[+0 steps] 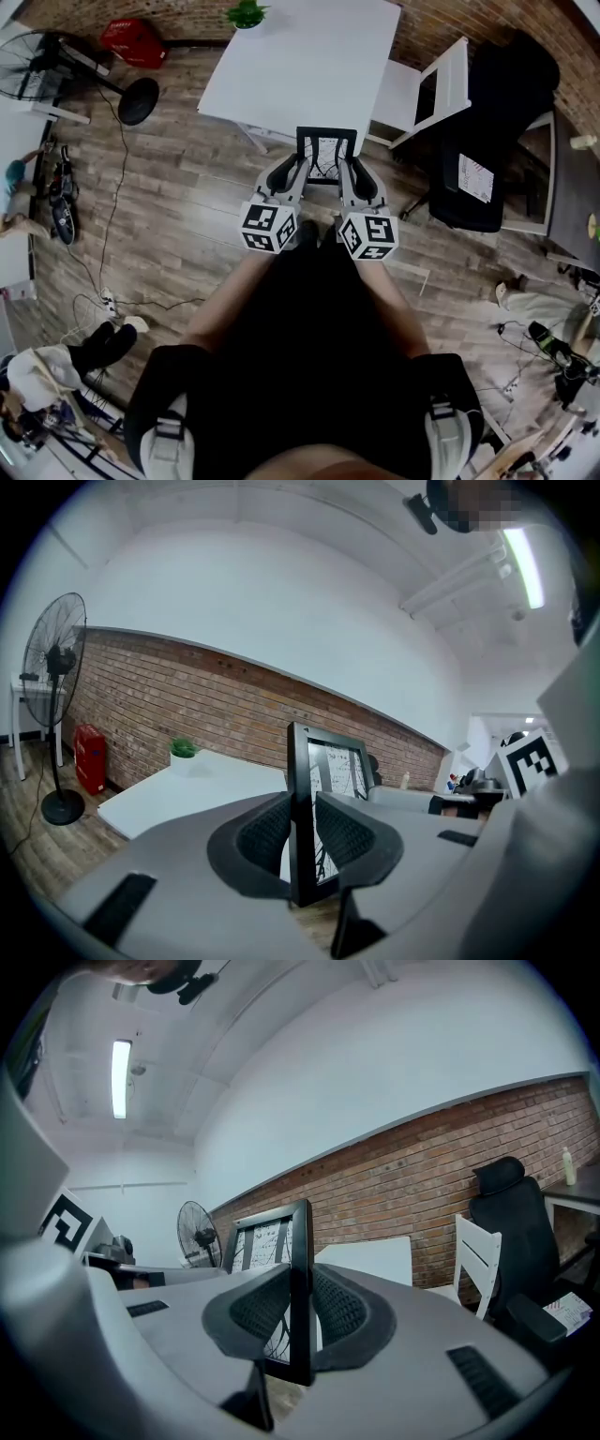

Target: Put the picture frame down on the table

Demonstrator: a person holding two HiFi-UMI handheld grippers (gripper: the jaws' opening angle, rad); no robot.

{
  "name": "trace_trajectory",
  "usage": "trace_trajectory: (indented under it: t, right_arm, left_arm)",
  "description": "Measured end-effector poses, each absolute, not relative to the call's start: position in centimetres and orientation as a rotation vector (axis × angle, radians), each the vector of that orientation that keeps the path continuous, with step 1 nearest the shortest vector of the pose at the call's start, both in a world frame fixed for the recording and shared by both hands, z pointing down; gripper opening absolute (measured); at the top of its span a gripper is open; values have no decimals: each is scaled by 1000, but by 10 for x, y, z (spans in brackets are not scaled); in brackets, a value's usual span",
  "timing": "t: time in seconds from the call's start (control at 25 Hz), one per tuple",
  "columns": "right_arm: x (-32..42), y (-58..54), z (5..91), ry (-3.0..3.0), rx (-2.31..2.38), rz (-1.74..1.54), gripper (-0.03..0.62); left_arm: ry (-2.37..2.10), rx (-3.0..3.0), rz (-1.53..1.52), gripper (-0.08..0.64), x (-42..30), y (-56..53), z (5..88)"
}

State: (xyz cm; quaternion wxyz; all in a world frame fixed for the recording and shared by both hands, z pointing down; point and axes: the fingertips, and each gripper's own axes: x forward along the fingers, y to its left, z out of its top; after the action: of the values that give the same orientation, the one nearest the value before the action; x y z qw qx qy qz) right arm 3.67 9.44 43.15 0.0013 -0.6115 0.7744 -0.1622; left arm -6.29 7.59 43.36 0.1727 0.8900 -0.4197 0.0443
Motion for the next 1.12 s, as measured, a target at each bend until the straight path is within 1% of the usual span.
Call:
trace_trajectory:
  t: [0.6,1.12]
  right_arm:
    - [45,63,437,2429,-1915,-545,69]
    - [61,13,448,2473,-1889,-587,69]
  left_arm:
    - [-1203,2500,130,87,-55,47,440]
    - [-1240,2448,140,87,-40,3,448]
